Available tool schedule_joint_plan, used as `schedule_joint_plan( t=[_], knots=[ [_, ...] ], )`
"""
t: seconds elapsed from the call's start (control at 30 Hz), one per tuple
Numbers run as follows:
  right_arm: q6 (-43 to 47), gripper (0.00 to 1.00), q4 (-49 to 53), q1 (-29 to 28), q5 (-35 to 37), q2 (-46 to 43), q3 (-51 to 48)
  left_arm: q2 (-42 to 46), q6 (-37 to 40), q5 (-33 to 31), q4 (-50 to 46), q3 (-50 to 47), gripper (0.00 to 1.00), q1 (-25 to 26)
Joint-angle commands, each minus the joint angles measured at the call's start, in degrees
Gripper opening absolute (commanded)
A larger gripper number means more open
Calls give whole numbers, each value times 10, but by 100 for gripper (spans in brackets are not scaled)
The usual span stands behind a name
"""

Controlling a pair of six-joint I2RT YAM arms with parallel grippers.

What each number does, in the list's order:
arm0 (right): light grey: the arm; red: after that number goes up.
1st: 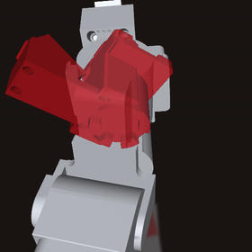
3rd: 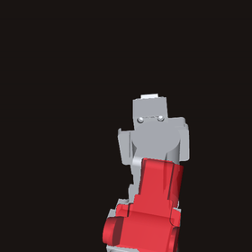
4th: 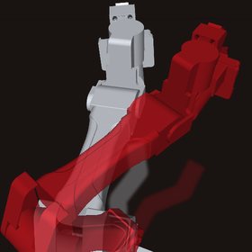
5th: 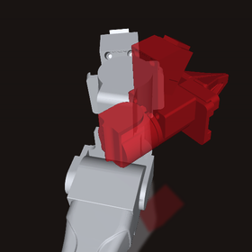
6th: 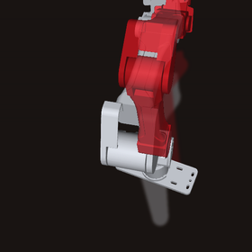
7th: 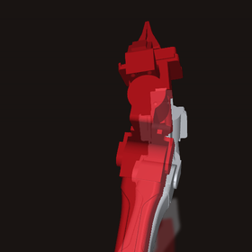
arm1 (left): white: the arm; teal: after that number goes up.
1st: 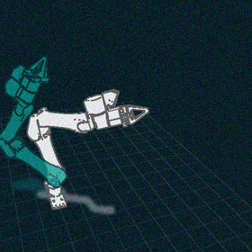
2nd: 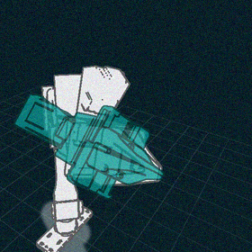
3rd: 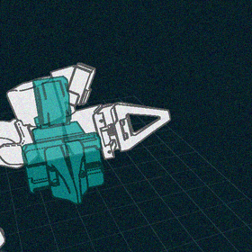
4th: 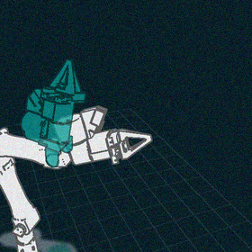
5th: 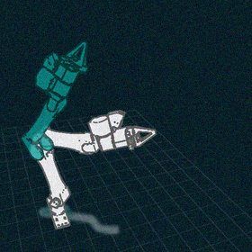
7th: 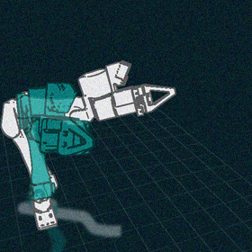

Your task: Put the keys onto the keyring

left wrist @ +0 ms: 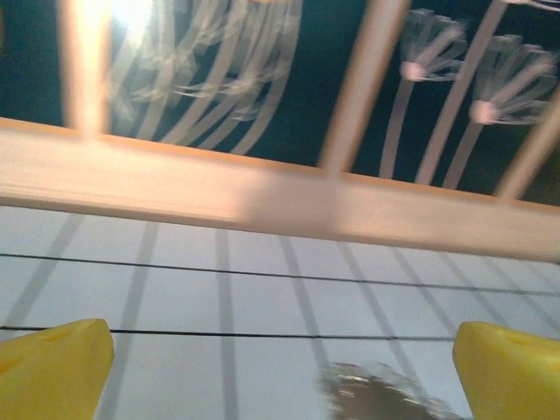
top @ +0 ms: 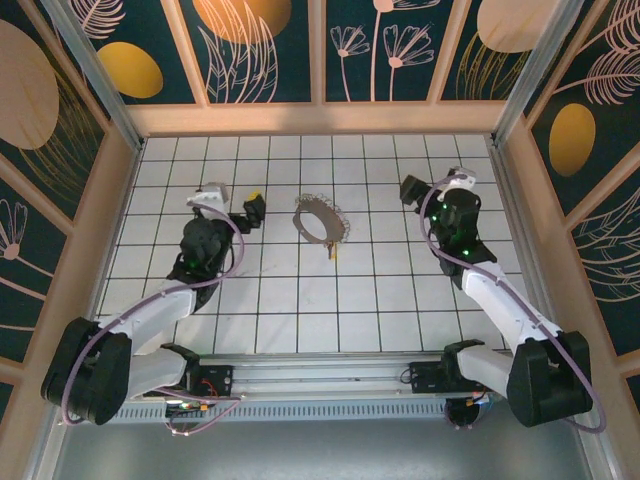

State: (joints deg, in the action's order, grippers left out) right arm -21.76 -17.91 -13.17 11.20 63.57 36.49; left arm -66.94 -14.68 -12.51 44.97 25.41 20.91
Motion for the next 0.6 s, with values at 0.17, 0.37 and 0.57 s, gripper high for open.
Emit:
schedule_joint_plan(
  t=[0.17, 0.37, 0.57],
  knots=[
    [95, 99, -121, 41, 162, 38, -86, 42, 85, -134, 107, -110, 99, -102],
    [138, 99, -209, 50, 163, 102, -118, -58, 101, -126, 213, -153, 99, -138],
    [216, 99, -408, 51, 106, 169, -197, -144, 118, -66, 333, -172, 99, -156]
  ],
)
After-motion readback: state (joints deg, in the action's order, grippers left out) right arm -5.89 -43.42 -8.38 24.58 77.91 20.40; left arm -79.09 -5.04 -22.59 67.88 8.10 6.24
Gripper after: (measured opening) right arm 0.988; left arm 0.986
